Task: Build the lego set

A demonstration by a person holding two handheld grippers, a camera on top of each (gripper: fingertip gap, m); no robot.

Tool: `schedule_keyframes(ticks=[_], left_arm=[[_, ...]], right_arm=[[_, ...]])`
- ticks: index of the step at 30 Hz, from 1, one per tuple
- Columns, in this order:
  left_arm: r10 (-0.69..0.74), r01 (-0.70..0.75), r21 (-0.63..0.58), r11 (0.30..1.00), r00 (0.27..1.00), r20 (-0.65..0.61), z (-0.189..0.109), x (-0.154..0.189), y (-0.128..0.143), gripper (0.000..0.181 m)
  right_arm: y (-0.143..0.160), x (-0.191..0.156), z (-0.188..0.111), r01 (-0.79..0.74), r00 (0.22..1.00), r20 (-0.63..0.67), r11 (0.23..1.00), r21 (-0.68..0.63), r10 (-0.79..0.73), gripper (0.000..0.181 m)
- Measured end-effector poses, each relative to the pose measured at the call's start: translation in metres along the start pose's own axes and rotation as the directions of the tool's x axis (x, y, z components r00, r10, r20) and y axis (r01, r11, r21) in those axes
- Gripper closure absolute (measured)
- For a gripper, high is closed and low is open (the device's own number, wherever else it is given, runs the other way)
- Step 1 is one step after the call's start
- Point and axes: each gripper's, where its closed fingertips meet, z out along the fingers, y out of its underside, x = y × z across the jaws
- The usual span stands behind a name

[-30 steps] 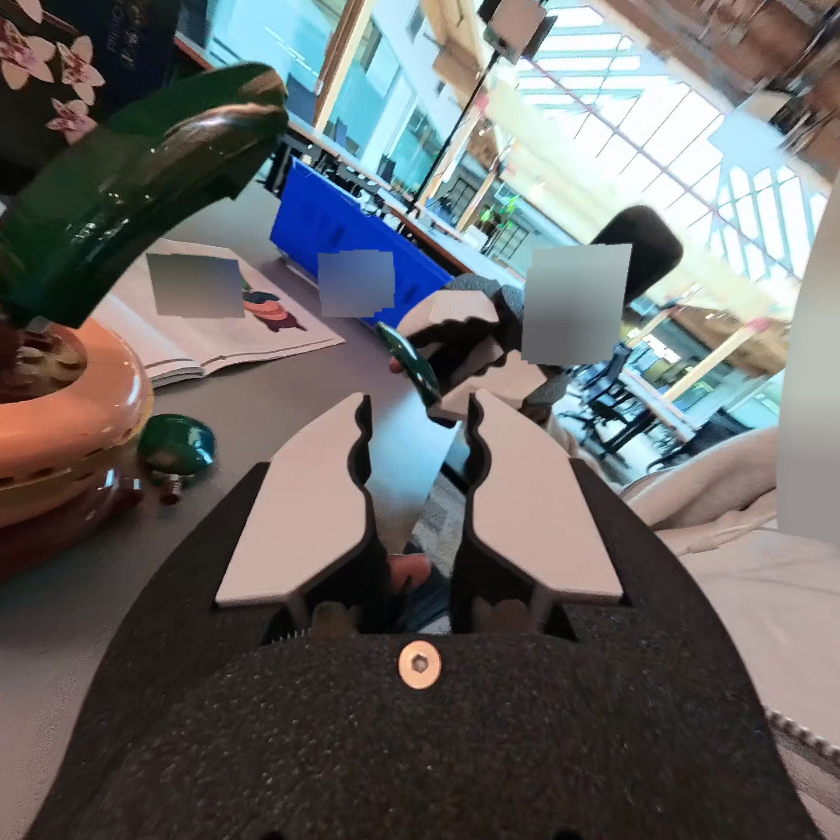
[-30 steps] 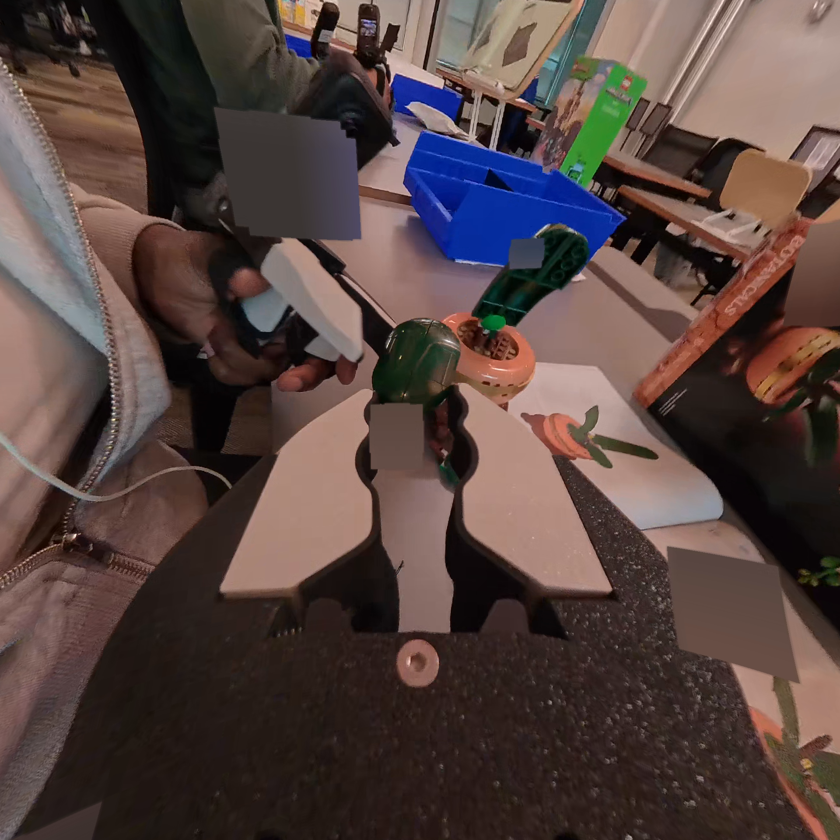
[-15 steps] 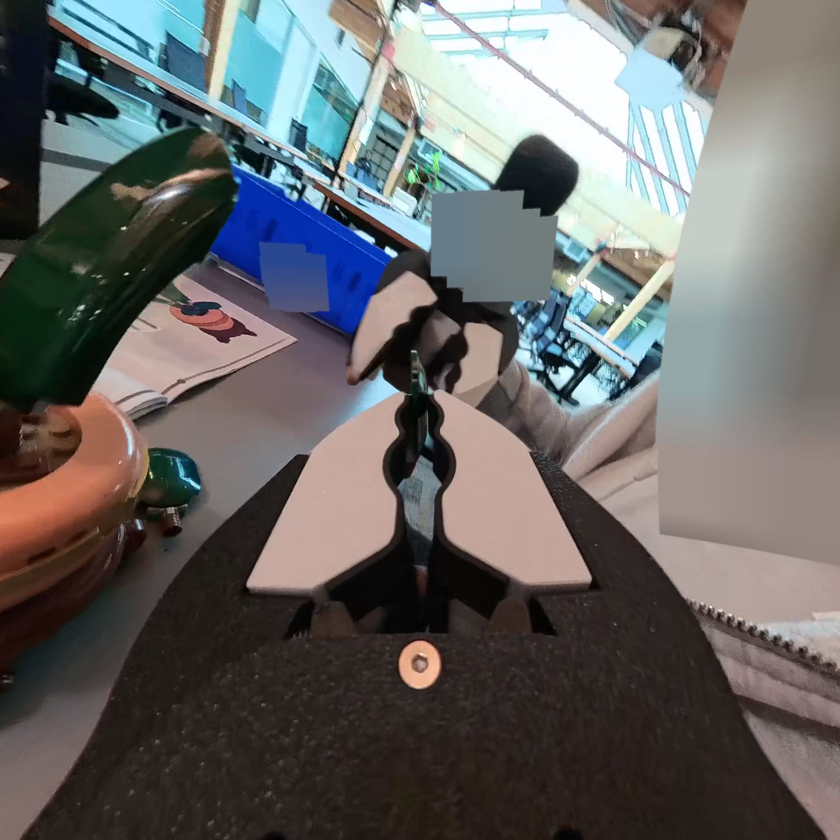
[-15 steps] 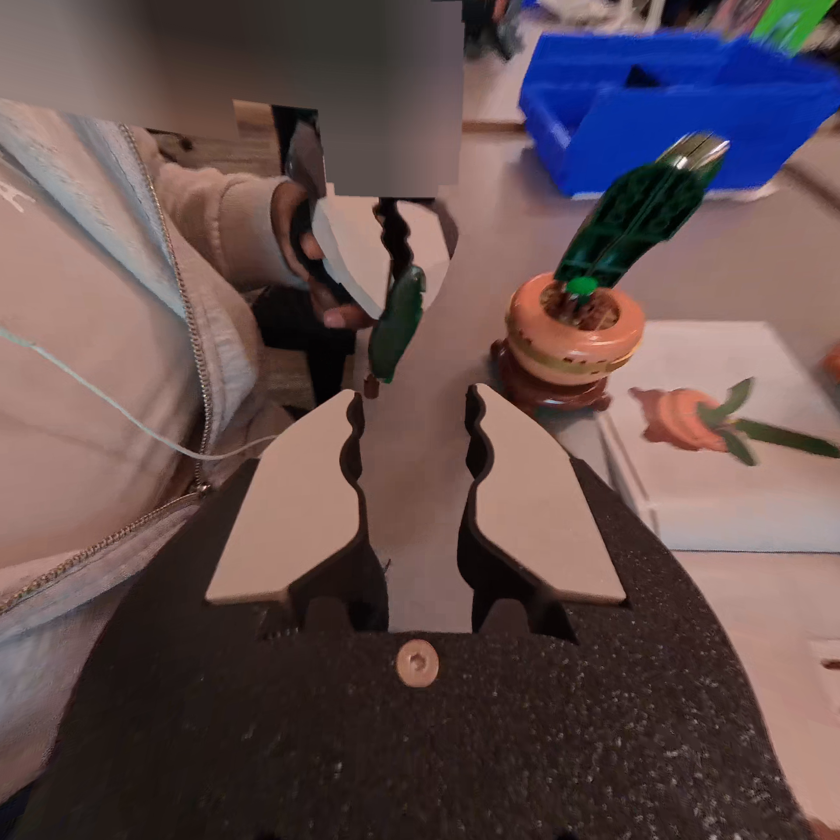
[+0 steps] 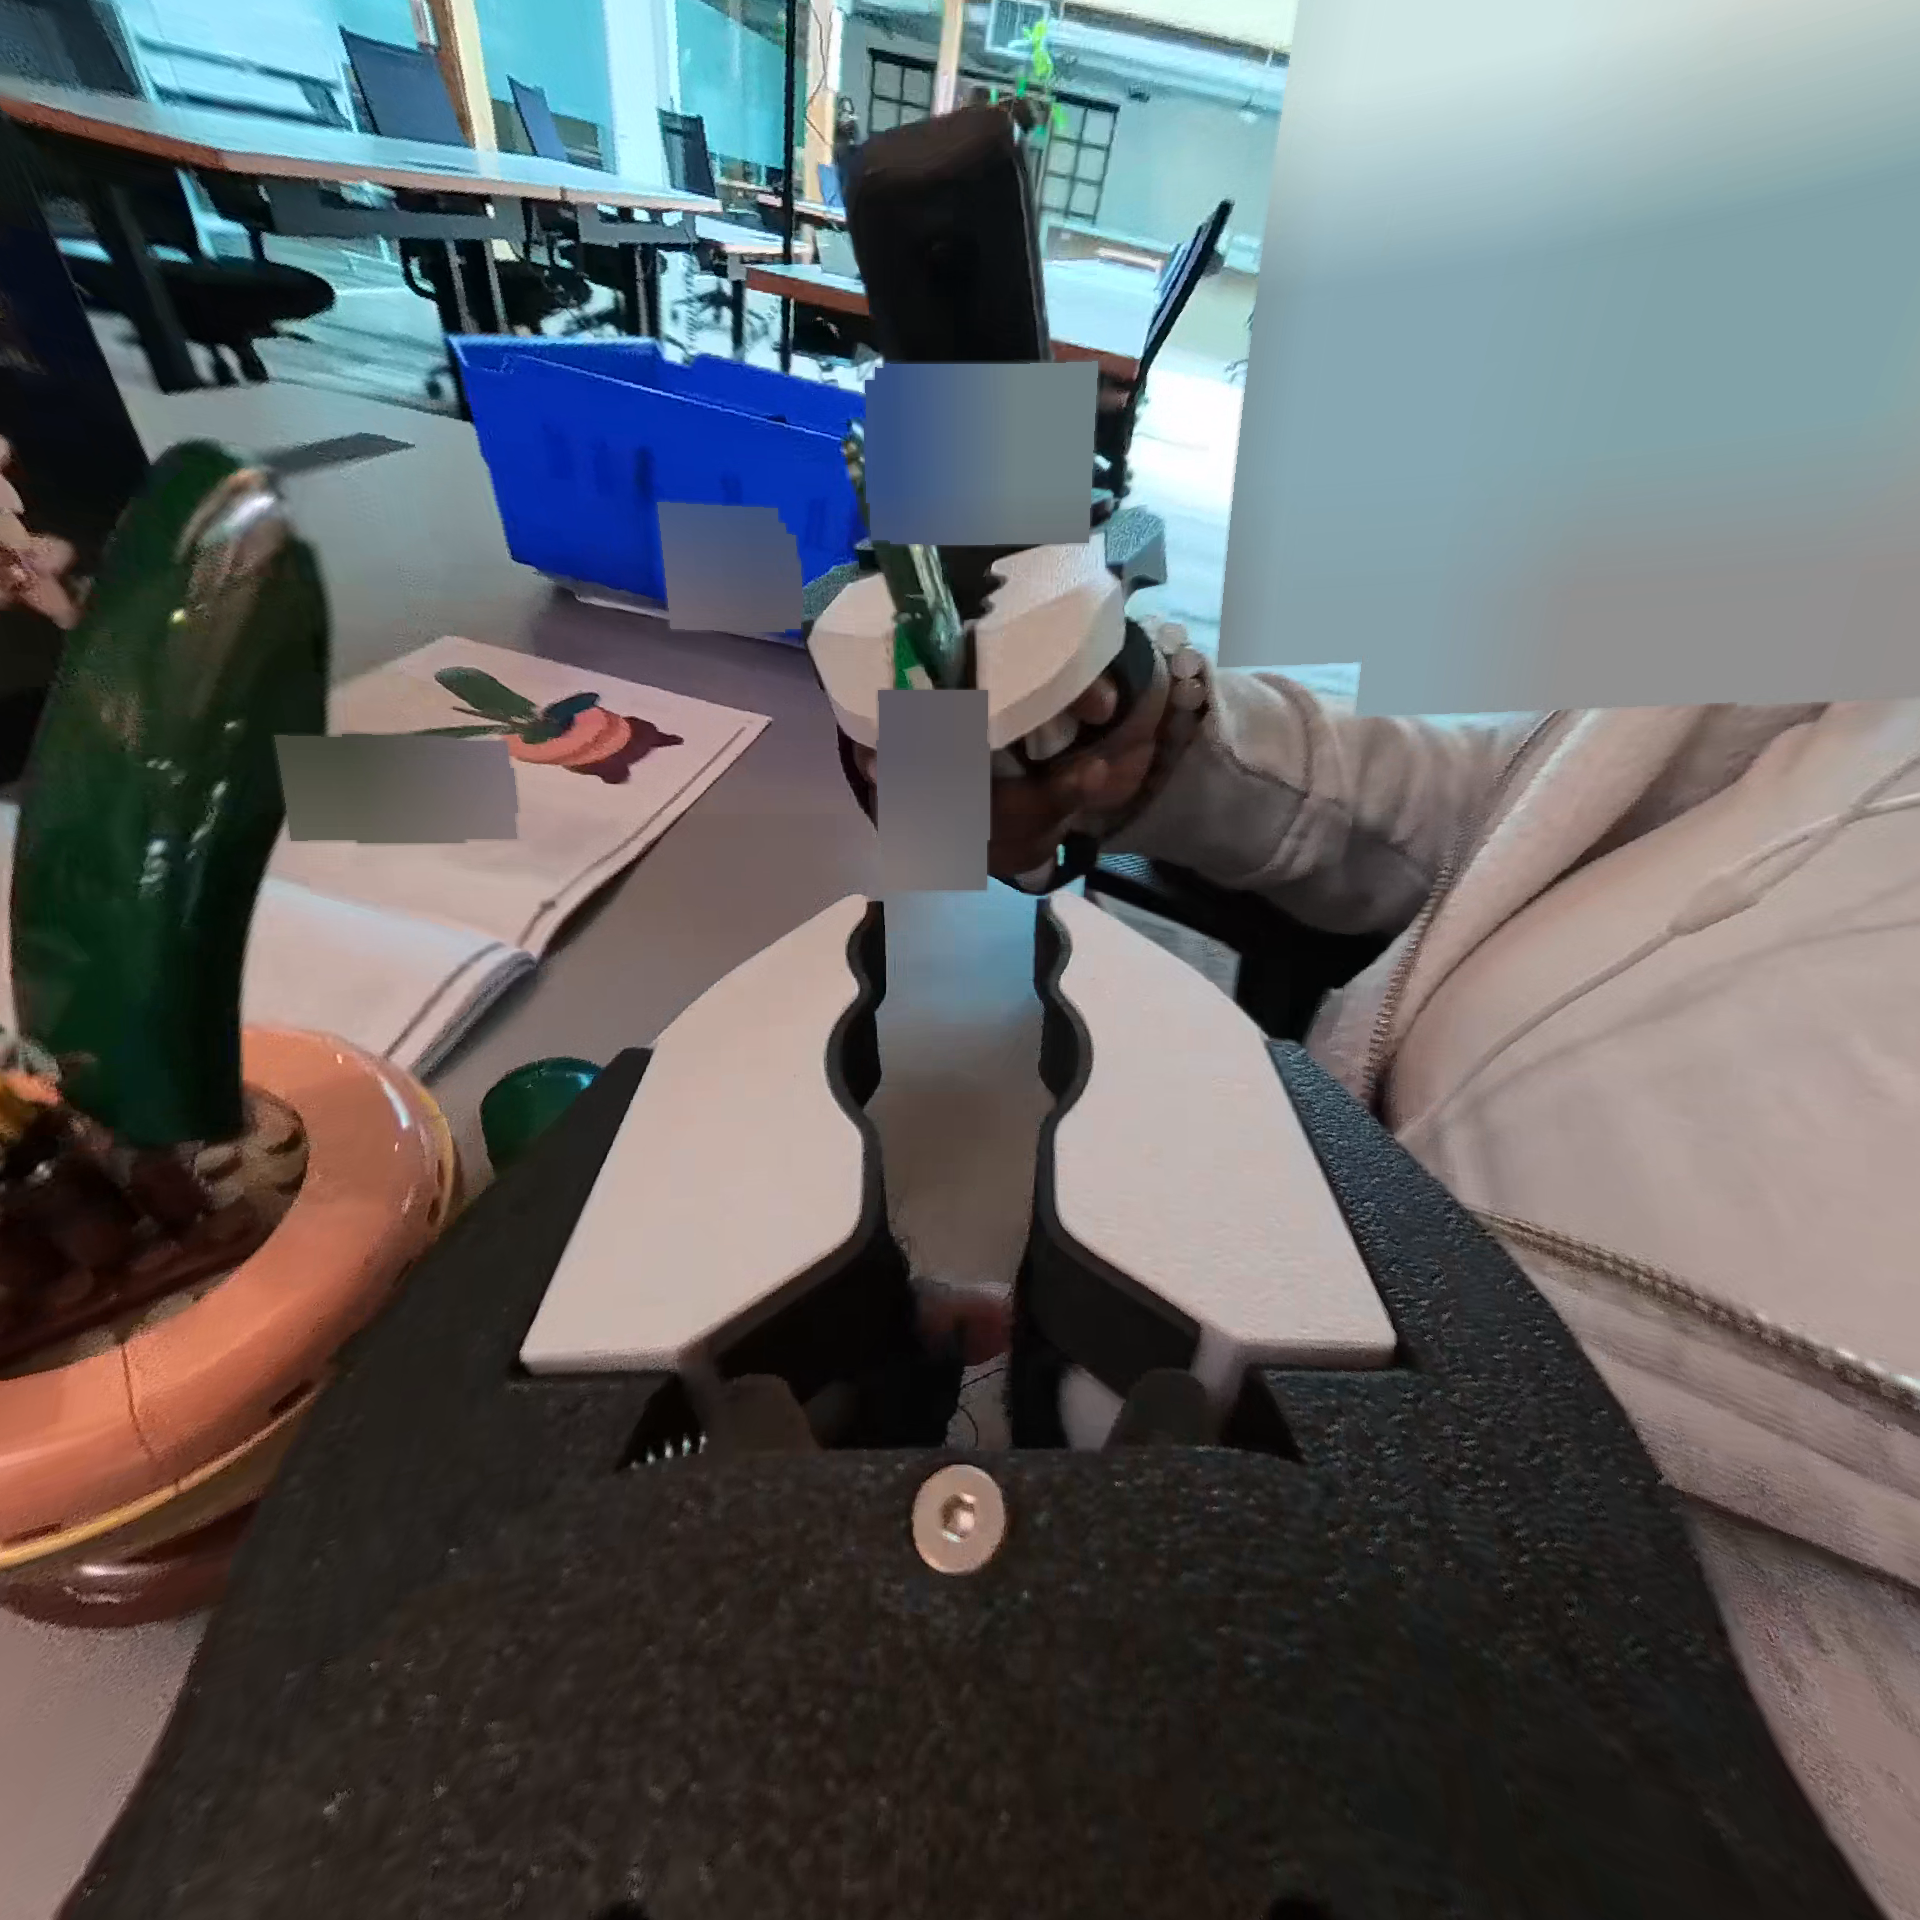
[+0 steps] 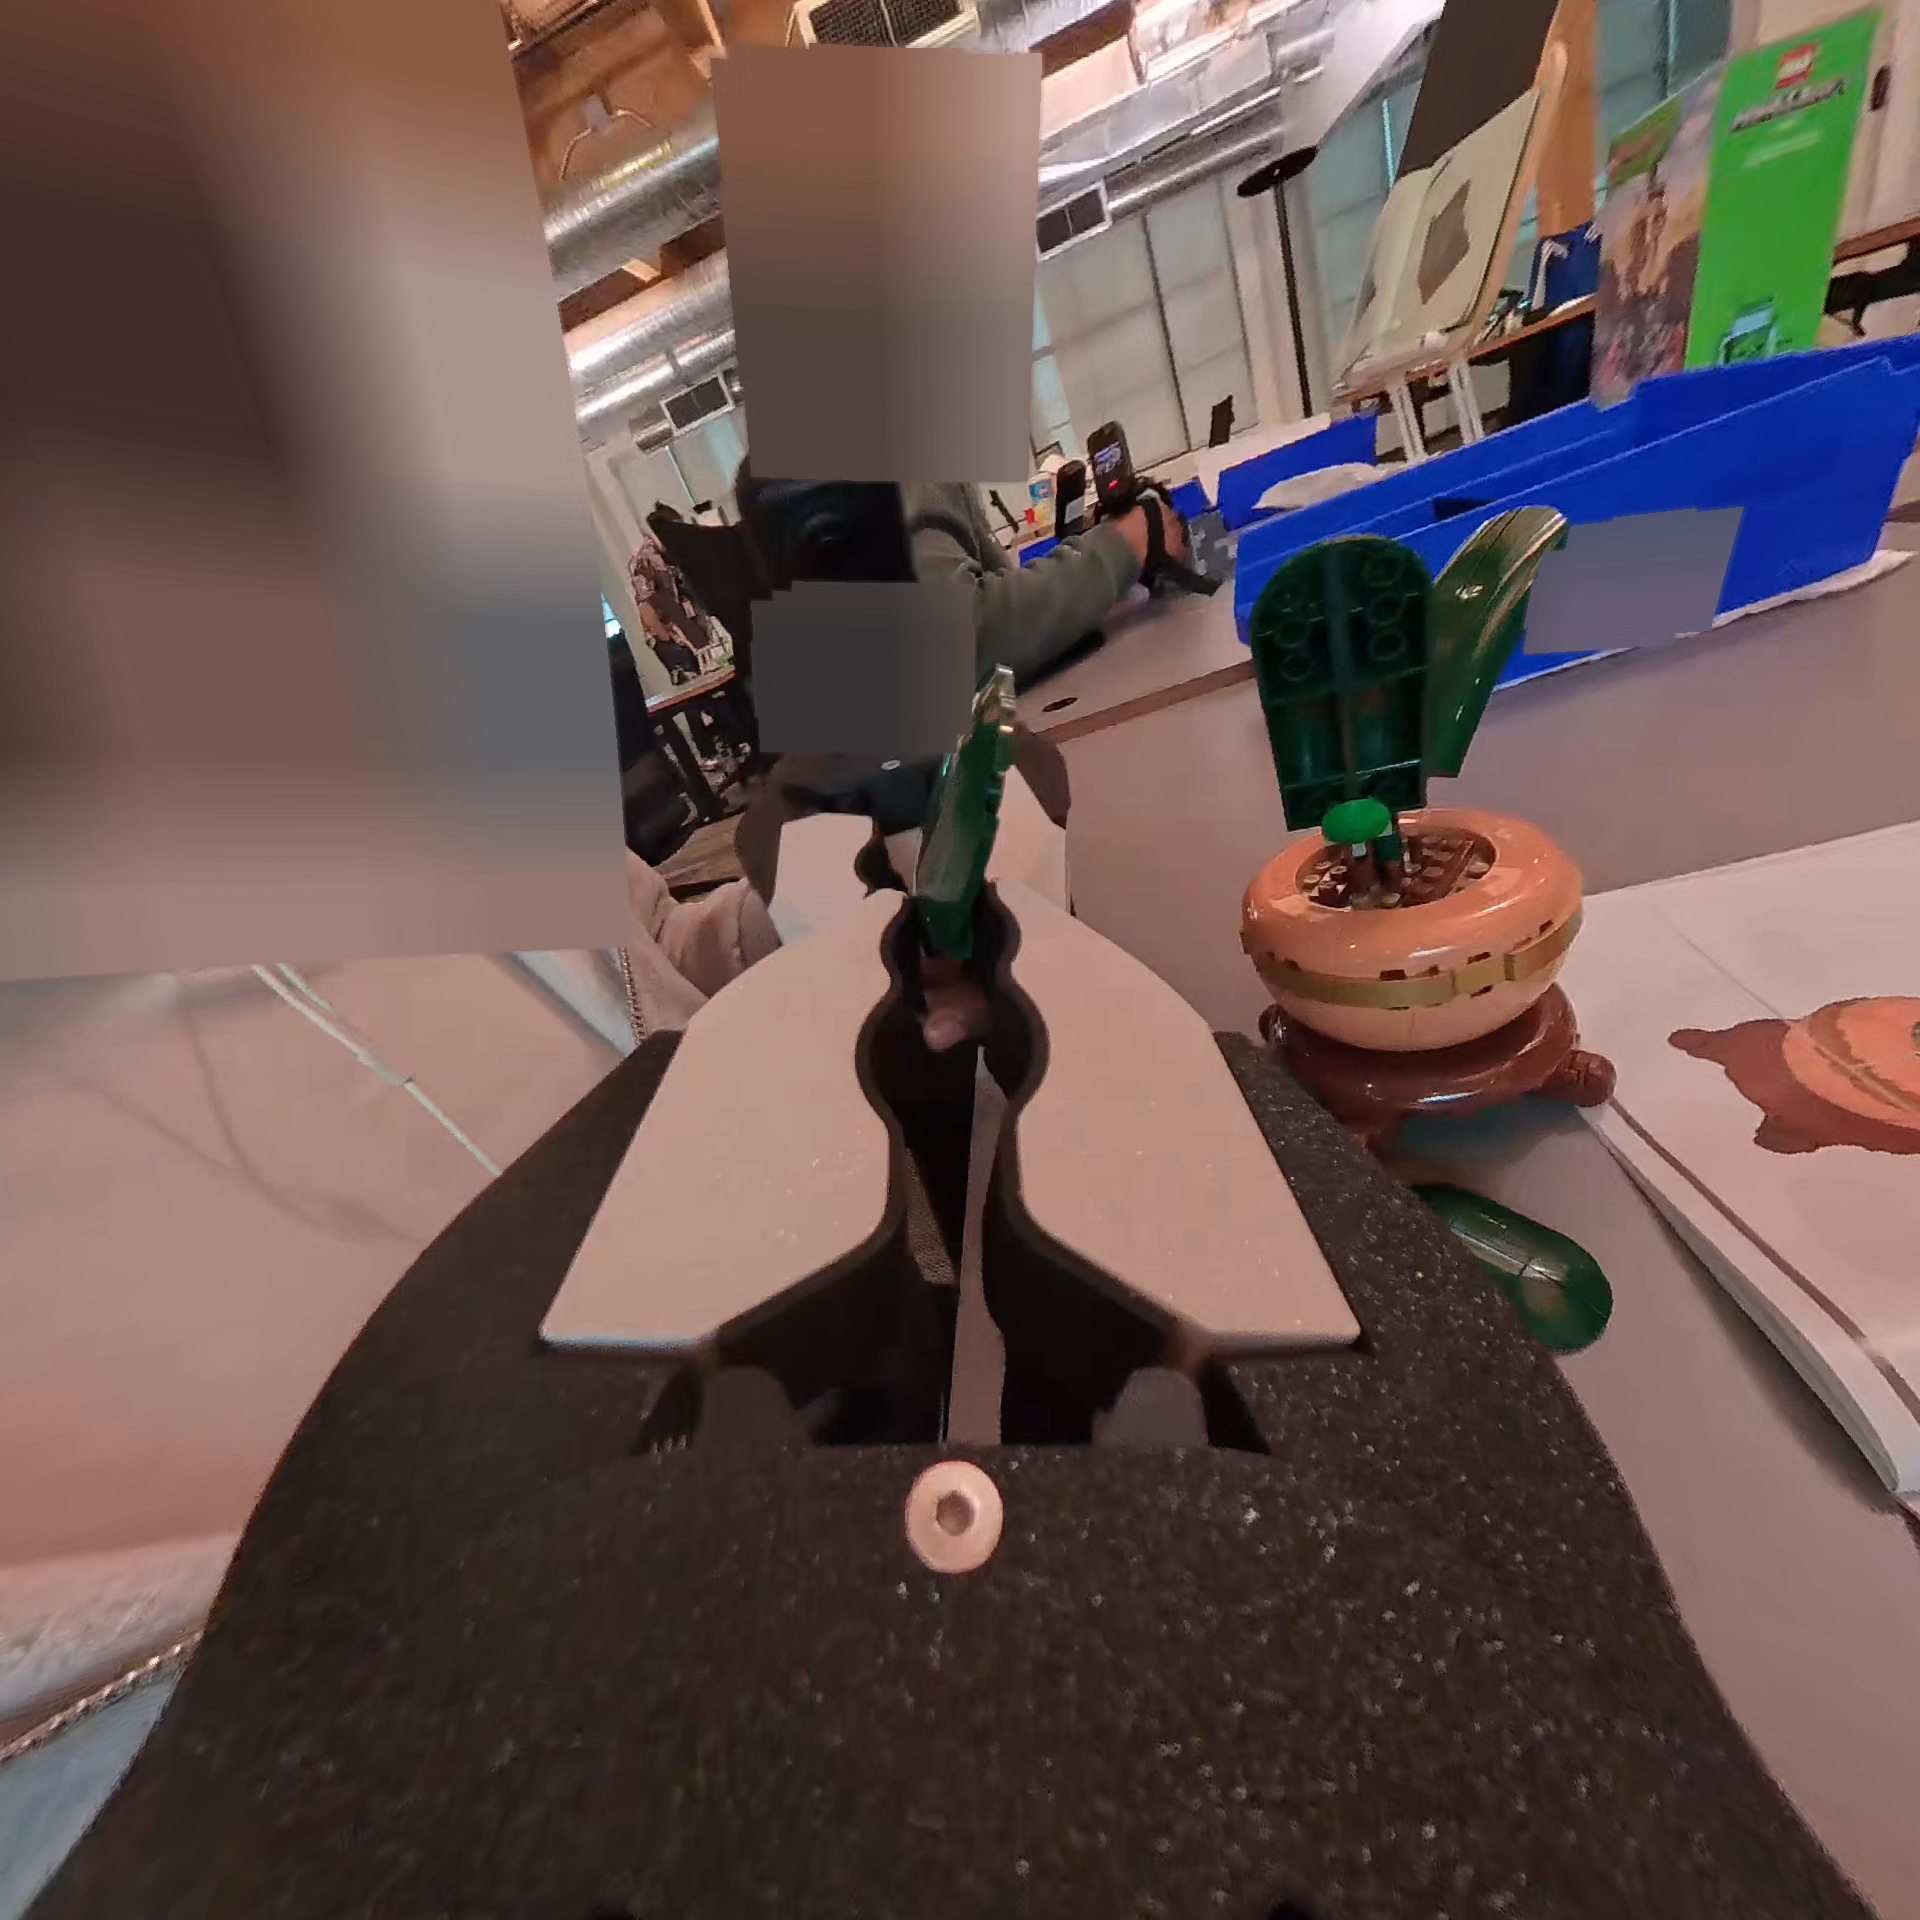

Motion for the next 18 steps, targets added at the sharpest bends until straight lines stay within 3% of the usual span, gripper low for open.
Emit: schedule_keyframes(ticks=[4,8,15,18], left_arm=[[0.139,-0.140,0.014,0.990,0.987,0.076,0.013,0.001,-0.004,0.160],[0.125,-0.131,0.072,0.989,0.989,0.074,0.014,0.002,-0.012,0.166],[0.127,-0.130,0.069,0.989,0.991,0.052,0.015,0.004,-0.008,0.175],[0.130,-0.132,0.053,0.990,0.991,0.044,0.014,0.005,-0.007,0.175]], right_arm=[[0.001,-0.004,0.002,0.043,0.999,-0.032,0.999,0.007,-0.042,0.172],[0.009,-0.002,0.000,0.120,0.988,-0.087,0.991,-0.064,-0.125,0.172],[0.010,-0.006,0.001,0.153,0.986,-0.062,0.986,-0.074,-0.157,0.172],[0.005,-0.008,-0.001,0.198,0.978,-0.053,0.978,-0.070,-0.202,0.159]])
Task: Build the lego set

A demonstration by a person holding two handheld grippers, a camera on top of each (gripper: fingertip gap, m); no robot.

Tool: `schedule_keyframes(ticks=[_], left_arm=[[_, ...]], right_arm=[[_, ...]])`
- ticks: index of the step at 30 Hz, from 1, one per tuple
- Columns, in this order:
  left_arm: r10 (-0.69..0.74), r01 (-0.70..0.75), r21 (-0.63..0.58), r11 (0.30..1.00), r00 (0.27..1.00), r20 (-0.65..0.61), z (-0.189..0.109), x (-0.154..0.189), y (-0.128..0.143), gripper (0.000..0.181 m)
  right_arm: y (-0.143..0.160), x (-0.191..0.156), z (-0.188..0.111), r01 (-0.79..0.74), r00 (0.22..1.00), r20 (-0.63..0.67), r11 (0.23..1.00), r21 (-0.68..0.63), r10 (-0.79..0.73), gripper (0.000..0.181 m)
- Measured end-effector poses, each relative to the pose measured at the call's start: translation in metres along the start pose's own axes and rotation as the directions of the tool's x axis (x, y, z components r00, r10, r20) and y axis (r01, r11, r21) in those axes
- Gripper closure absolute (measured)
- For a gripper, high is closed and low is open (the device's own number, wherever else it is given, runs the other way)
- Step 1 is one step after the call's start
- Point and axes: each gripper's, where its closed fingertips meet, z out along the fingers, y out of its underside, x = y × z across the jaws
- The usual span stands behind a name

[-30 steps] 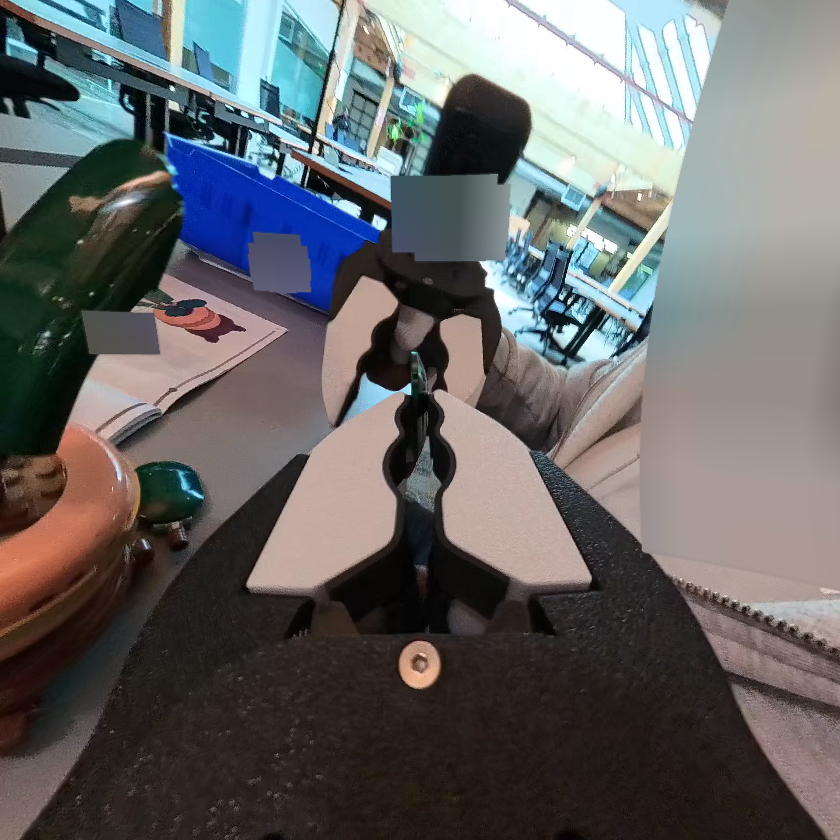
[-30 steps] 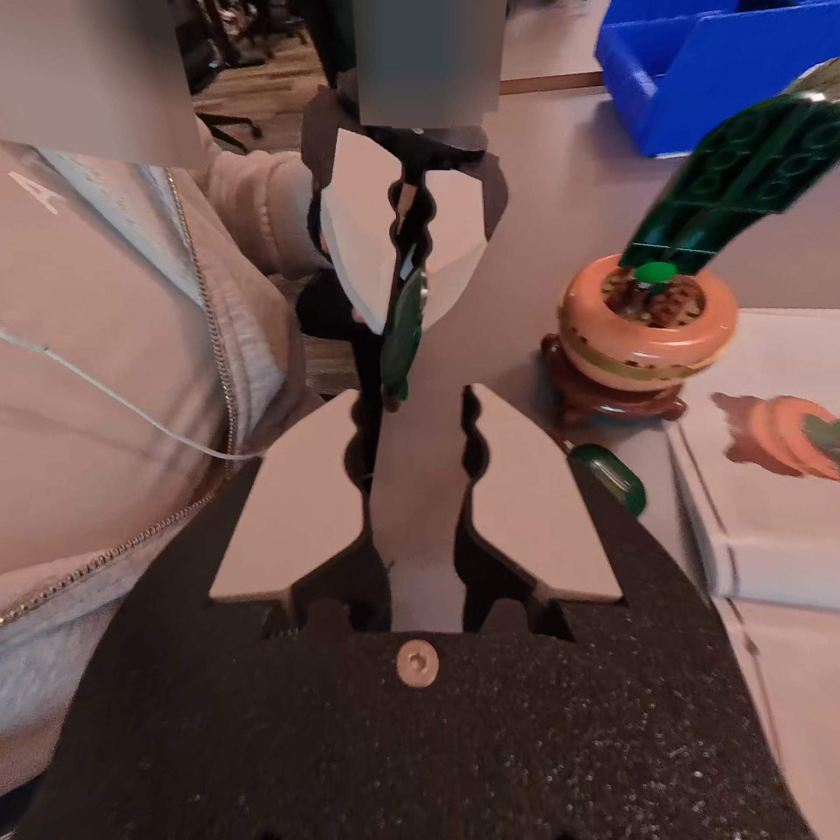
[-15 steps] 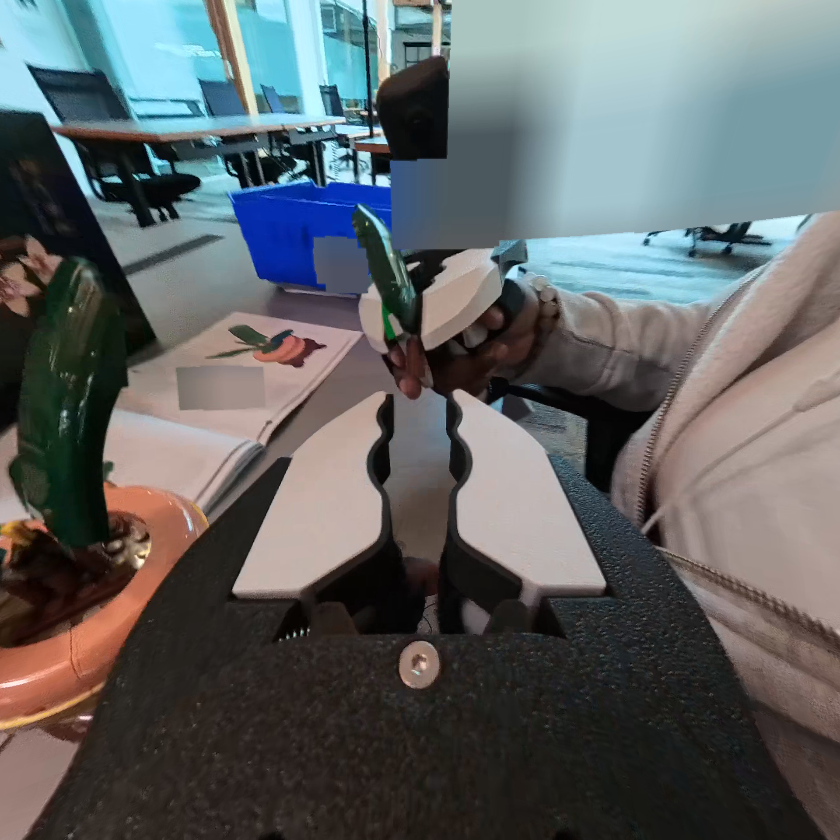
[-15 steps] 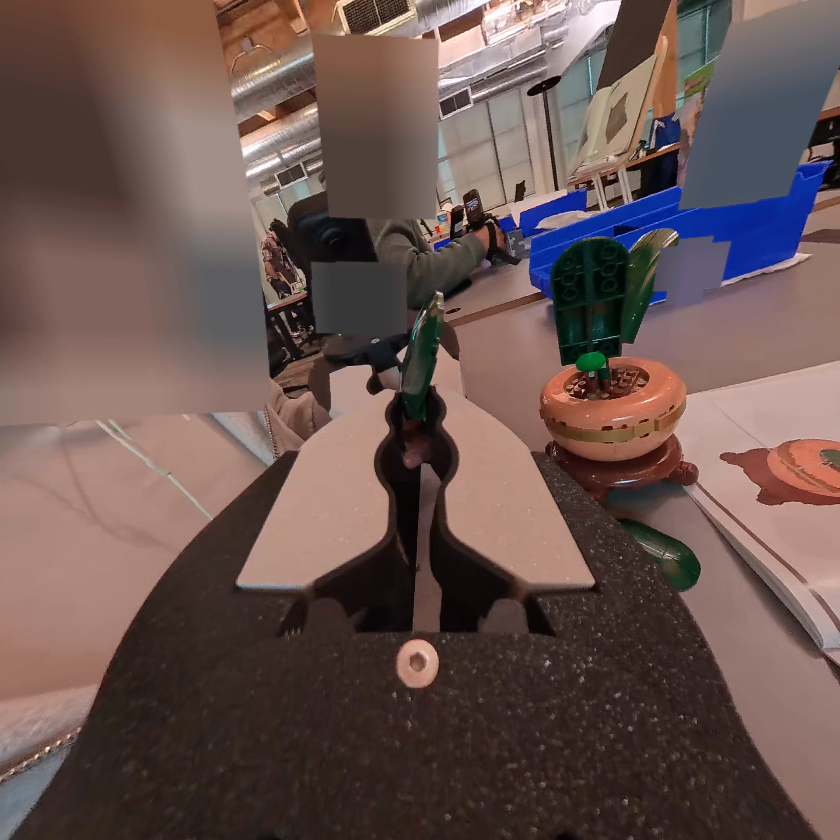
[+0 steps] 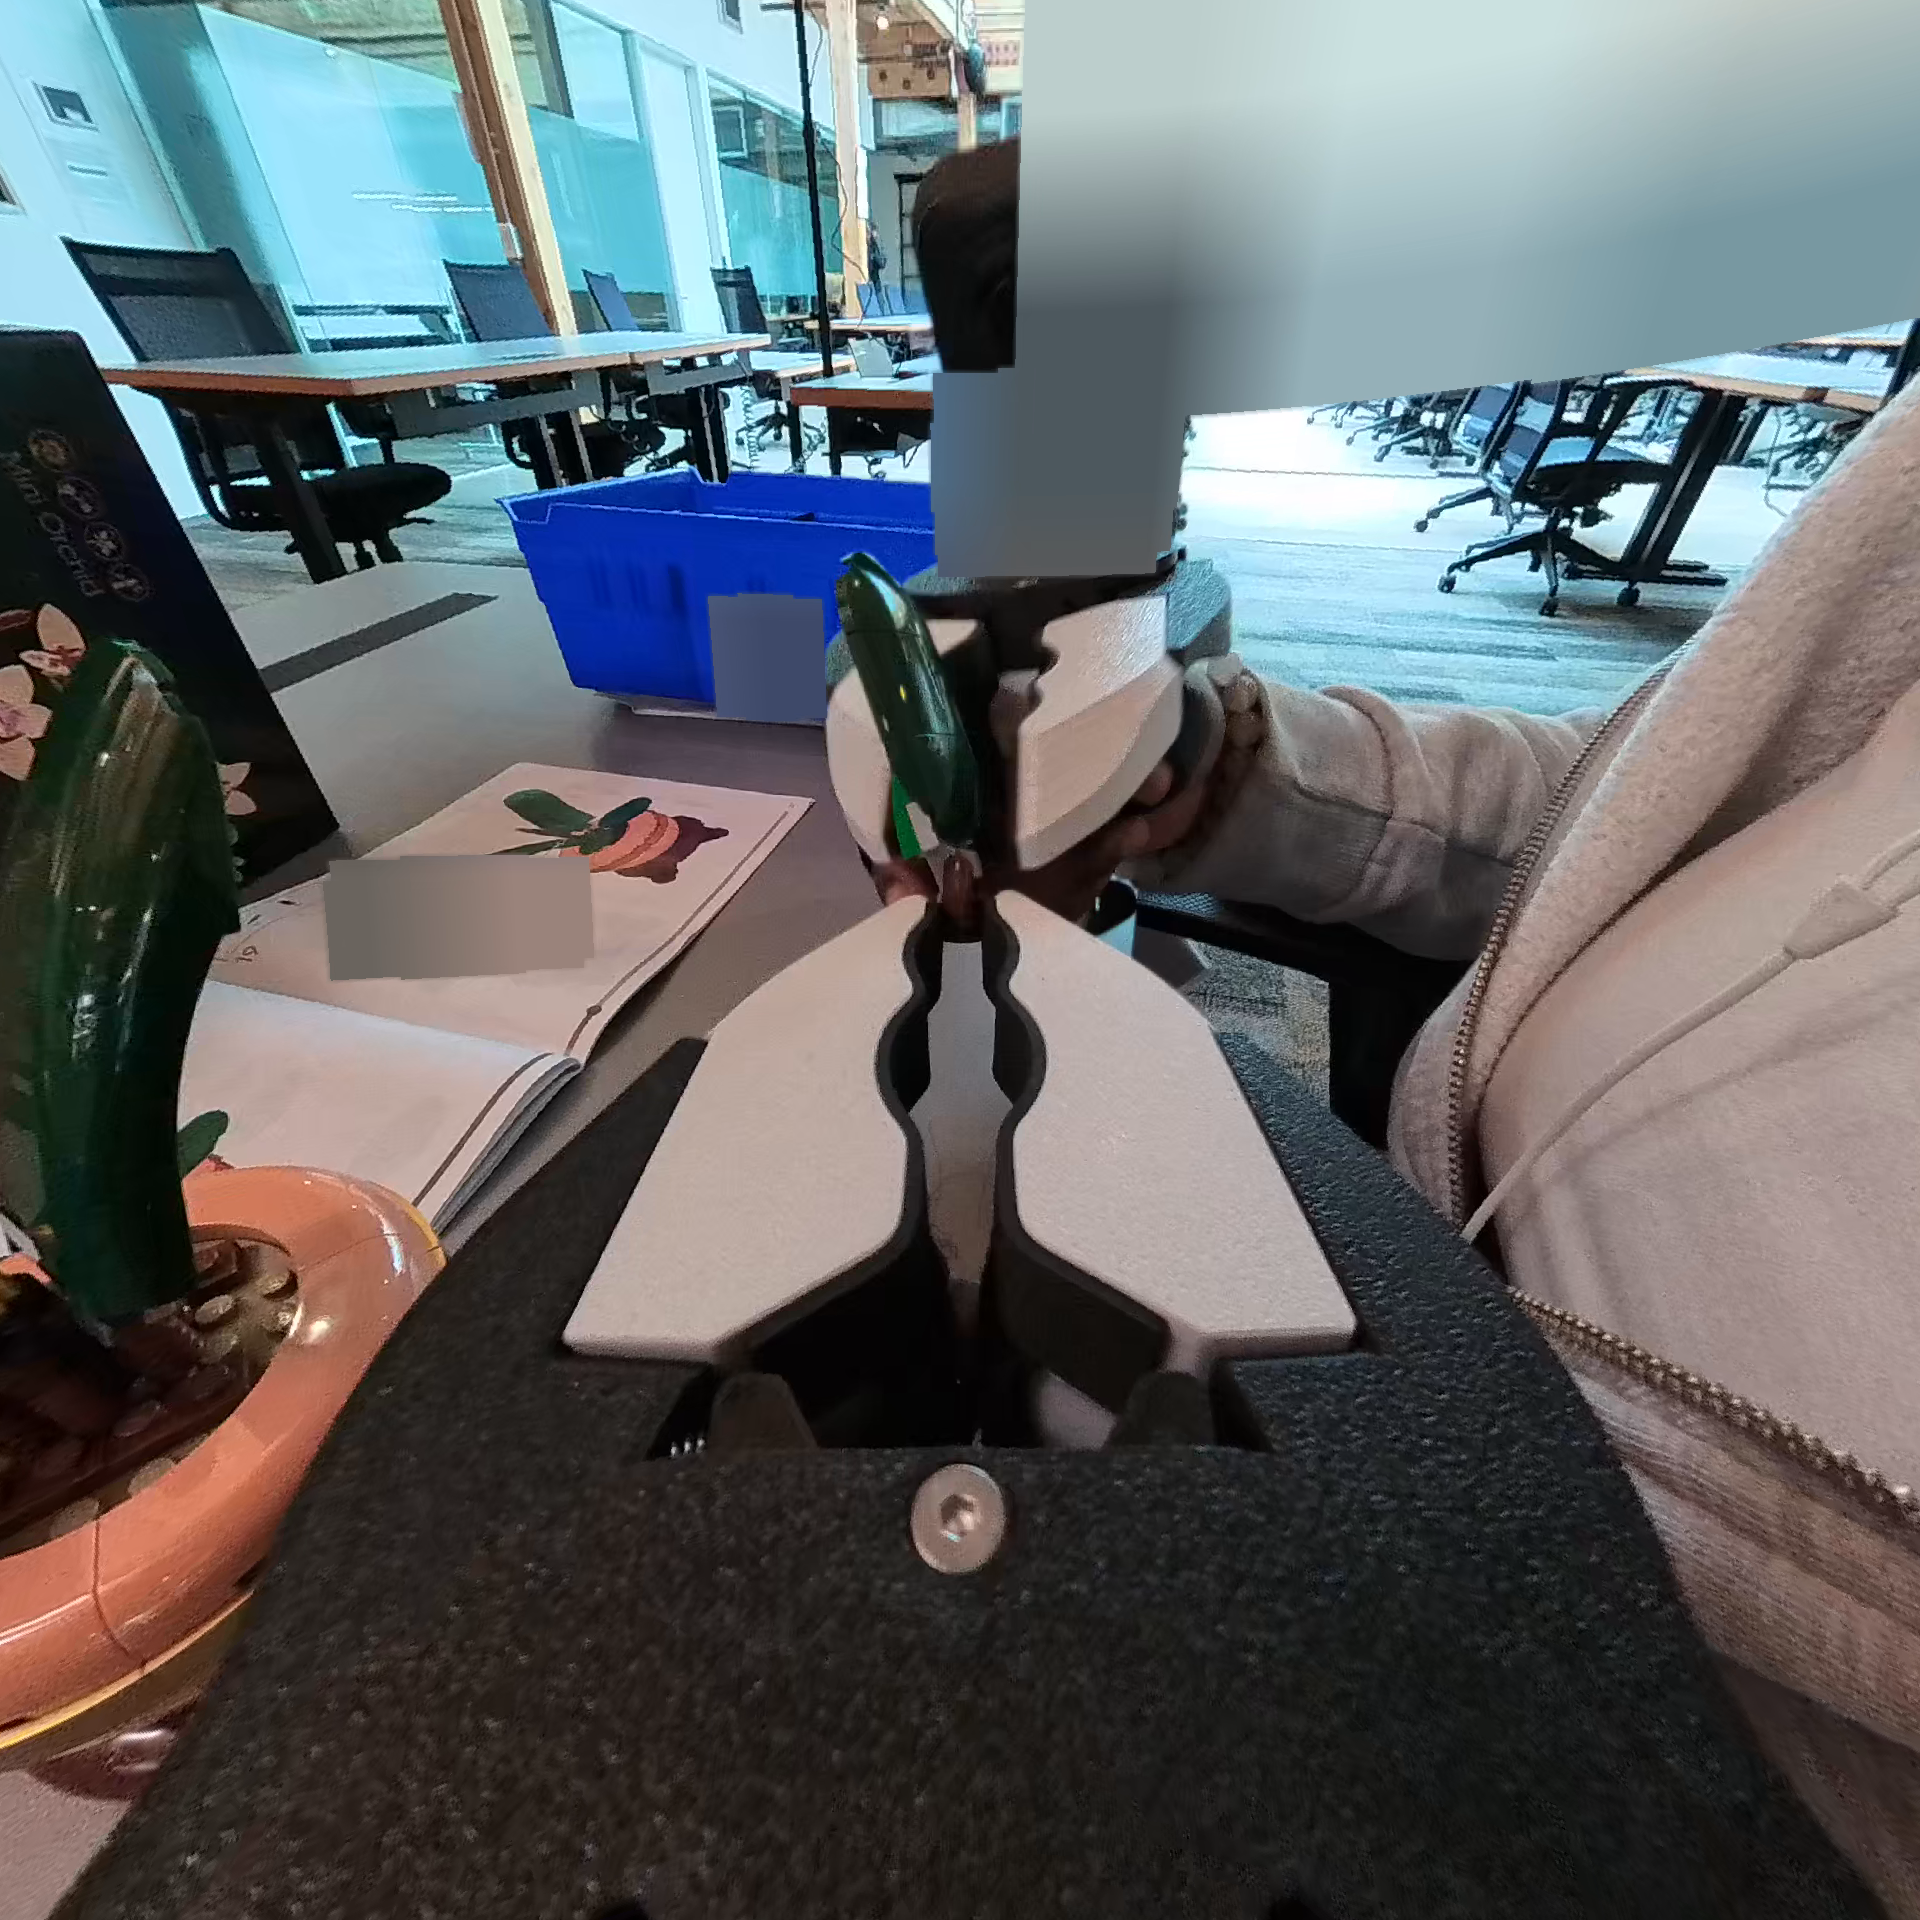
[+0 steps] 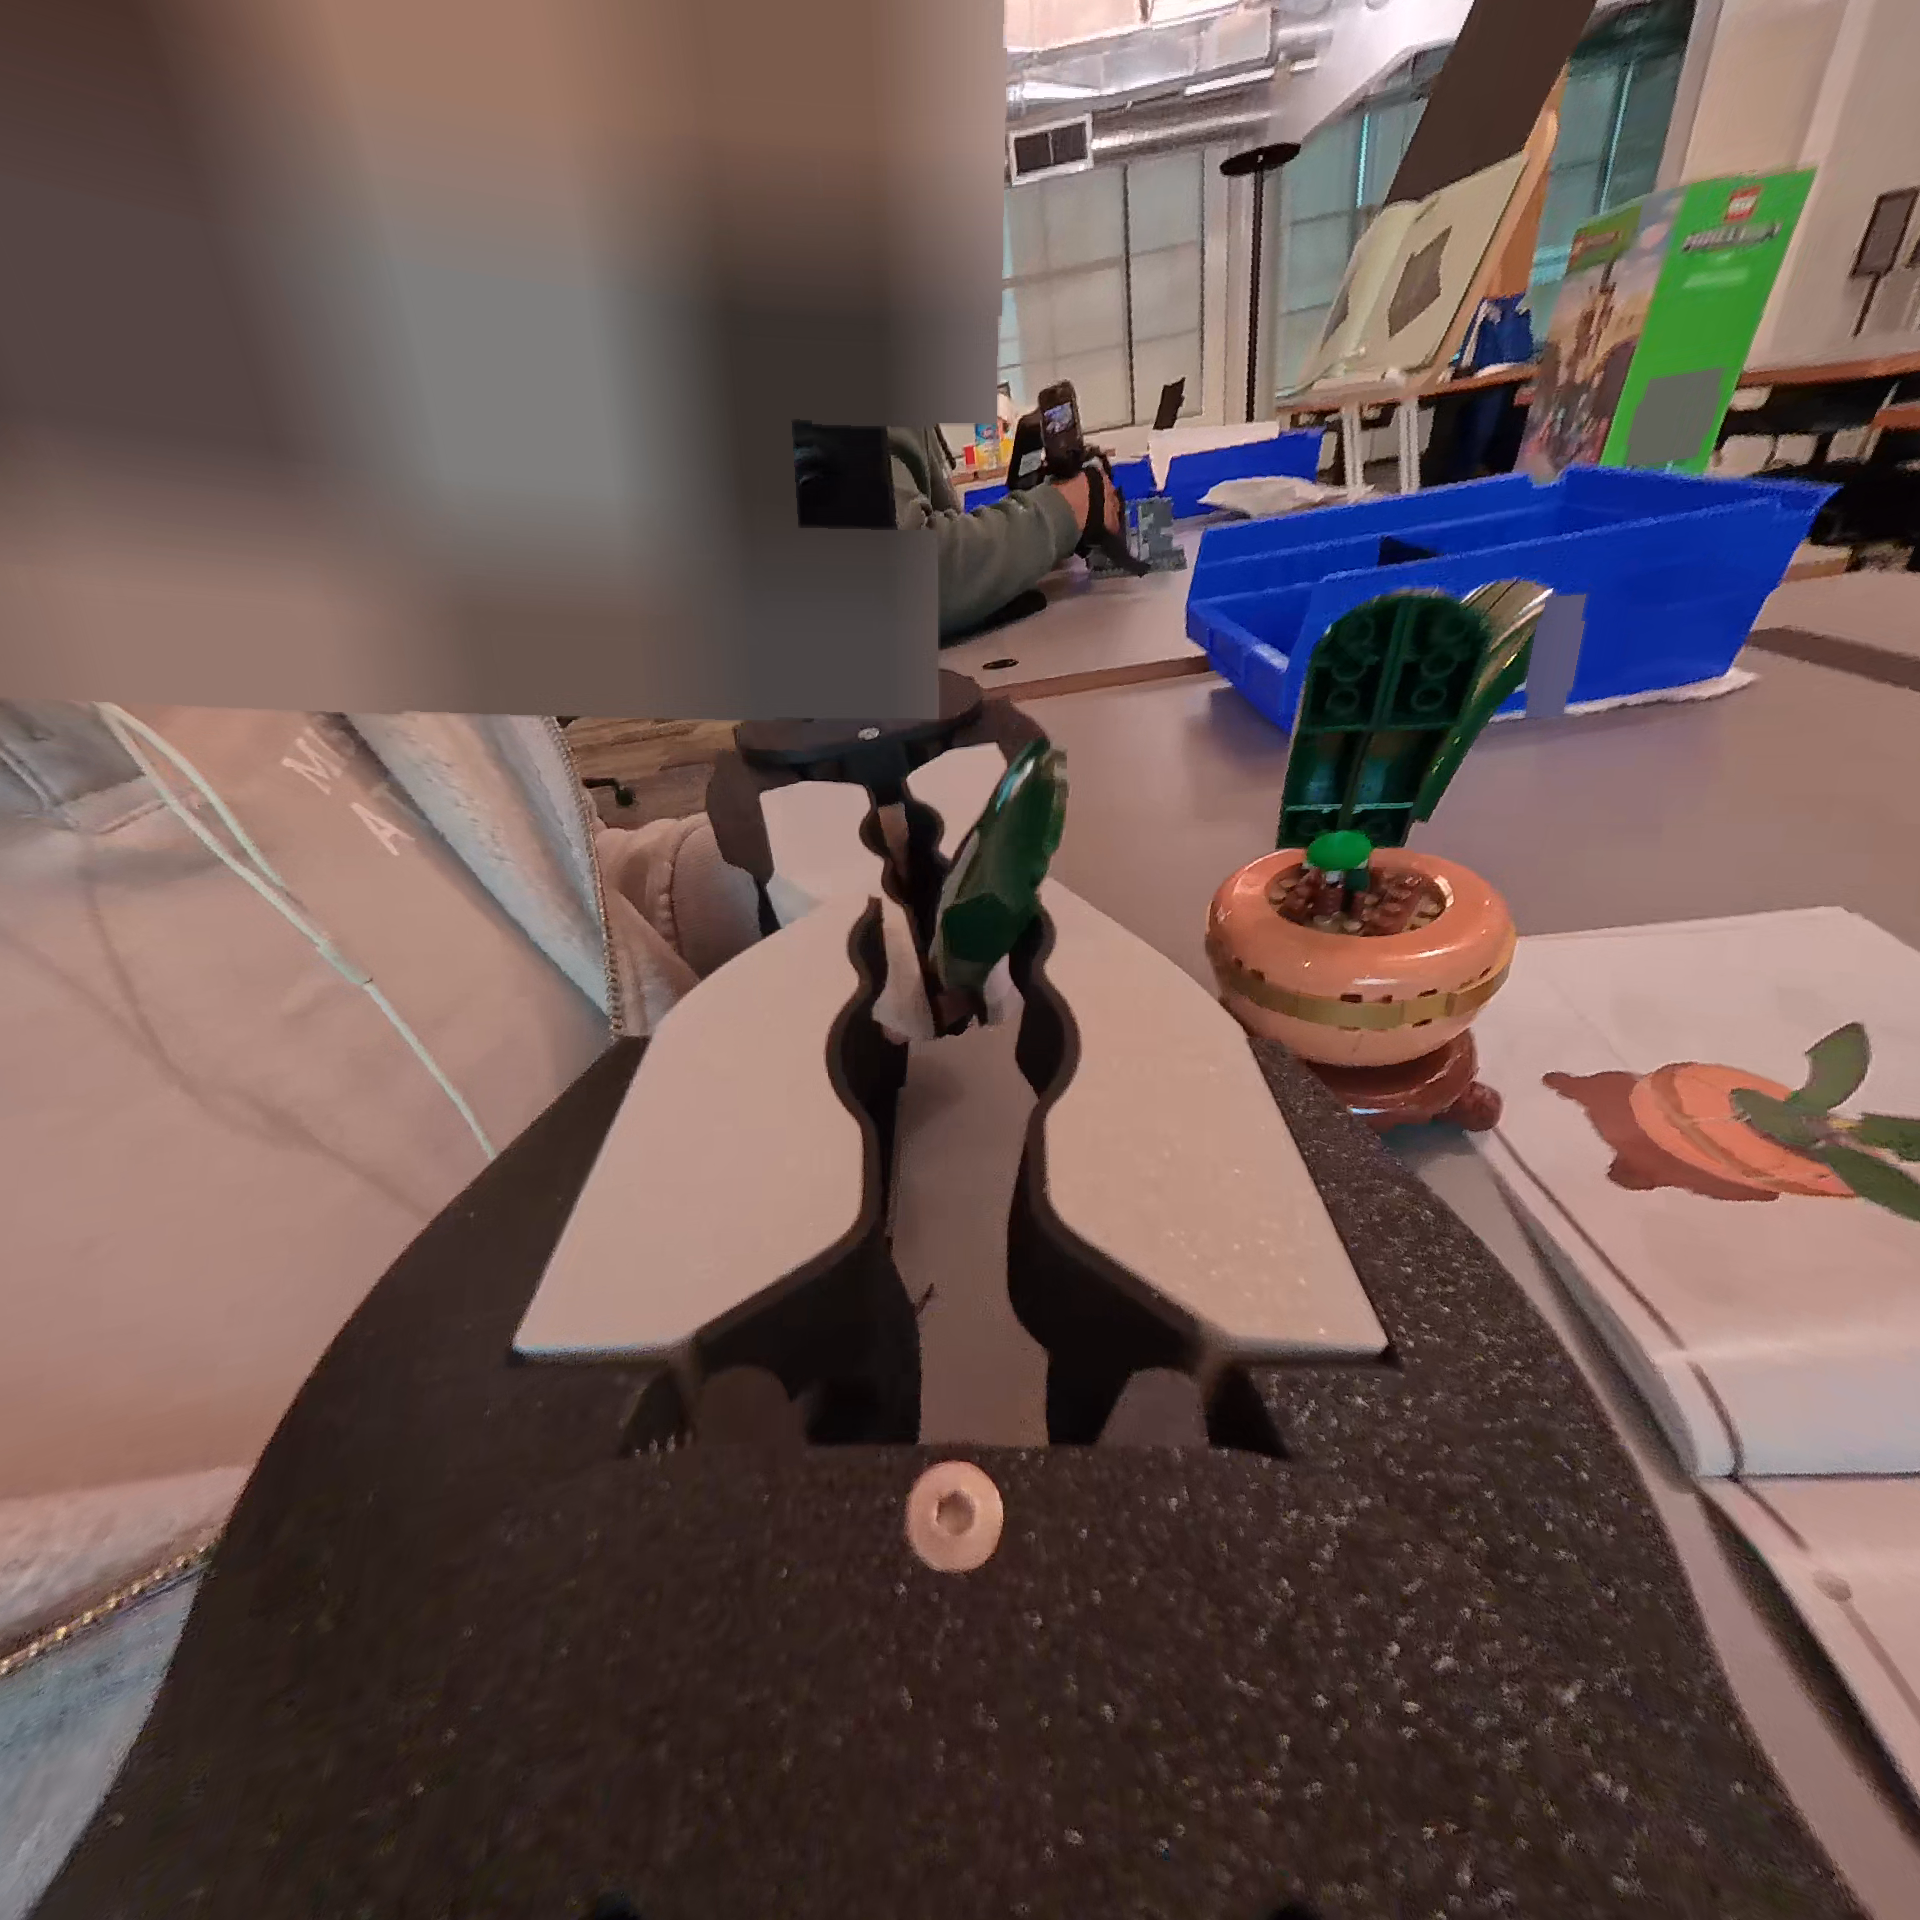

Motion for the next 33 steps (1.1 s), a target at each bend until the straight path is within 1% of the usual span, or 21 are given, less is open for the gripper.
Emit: schedule_keyframes(ticks=[2,4,8,10,13,15,18,21,22,24,26,28,30,31,33], left_arm=[[0.011,-0.011,-0.015,1.000,1.000,-0.003,-0.001,0.000,0.002,0.175],[0.019,-0.019,-0.018,1.000,1.000,-0.006,-0.002,0.000,0.002,0.175],[0.038,-0.039,-0.030,0.999,0.999,-0.015,-0.004,-0.001,0.002,0.175],[0.062,-0.063,-0.038,0.997,0.998,-0.027,-0.004,-0.001,0.003,0.175],[0.106,-0.107,-0.019,0.994,0.993,-0.055,-0.005,0.001,0.000,0.175],[0.108,-0.108,-0.004,0.994,0.991,-0.073,-0.005,0.001,-0.002,0.175],[0.118,-0.118,0.005,0.993,0.990,-0.078,-0.005,-0.001,-0.003,0.175],[0.096,-0.096,0.016,0.995,0.993,-0.064,-0.007,-0.003,-0.008,0.175],[0.097,-0.097,0.009,0.995,0.994,-0.053,-0.010,-0.005,-0.010,0.170],[0.112,-0.112,-0.025,0.993,0.994,0.002,-0.020,-0.014,-0.011,0.153],[0.129,-0.124,-0.073,0.990,0.989,0.072,-0.036,-0.026,-0.008,0.146],[0.144,-0.122,-0.127,0.984,0.973,0.181,-0.057,-0.047,-0.004,0.145],[0.166,-0.108,-0.197,0.974,0.937,0.306,-0.079,-0.074,0.003,0.141],[0.170,-0.091,-0.230,0.969,0.921,0.349,-0.088,-0.084,0.007,0.135],[0.125,-0.022,-0.258,0.966,0.912,0.390,-0.097,-0.096,0.016,0.124]], right_arm=[[-0.006,0.003,-0.003,0.026,0.999,-0.019,1.000,0.011,-0.026,0.159],[-0.003,0.007,-0.004,0.045,0.998,-0.034,0.999,-0.027,-0.046,0.166],[-0.001,0.004,-0.003,0.045,0.999,-0.001,0.997,-0.061,-0.046,0.169],[0.000,0.001,-0.003,0.006,0.999,0.032,0.997,-0.071,-0.003,0.171],[-0.002,0.001,-0.003,-0.124,0.989,0.075,0.991,-0.053,0.127,0.172],[-0.003,0.001,-0.004,-0.175,0.979,0.101,0.984,-0.040,0.178,0.172],[-0.003,0.004,-0.004,-0.205,0.973,0.105,0.978,-0.035,0.207,0.172],[-0.008,0.008,-0.005,-0.187,0.978,0.089,0.982,-0.021,0.188,0.172],[-0.013,0.011,-0.007,-0.181,0.981,0.075,0.983,-0.013,0.182,0.172],[-0.022,0.024,-0.013,-0.161,0.987,0.028,0.987,-0.003,0.161,0.172],[-0.028,0.047,-0.021,-0.128,0.991,-0.052,0.991,-0.040,0.126,0.172],[-0.030,0.076,-0.025,-0.102,0.987,-0.136,0.989,-0.104,0.088,0.172],[-0.032,0.101,-0.019,-0.088,0.985,-0.164,0.982,-0.164,0.061,0.172],[-0.034,0.111,-0.013,-0.084,0.986,-0.158,0.978,-0.190,0.054,0.172],[-0.036,0.128,0.004,-0.073,0.991,-0.126,0.970,-0.231,0.044,0.172]])
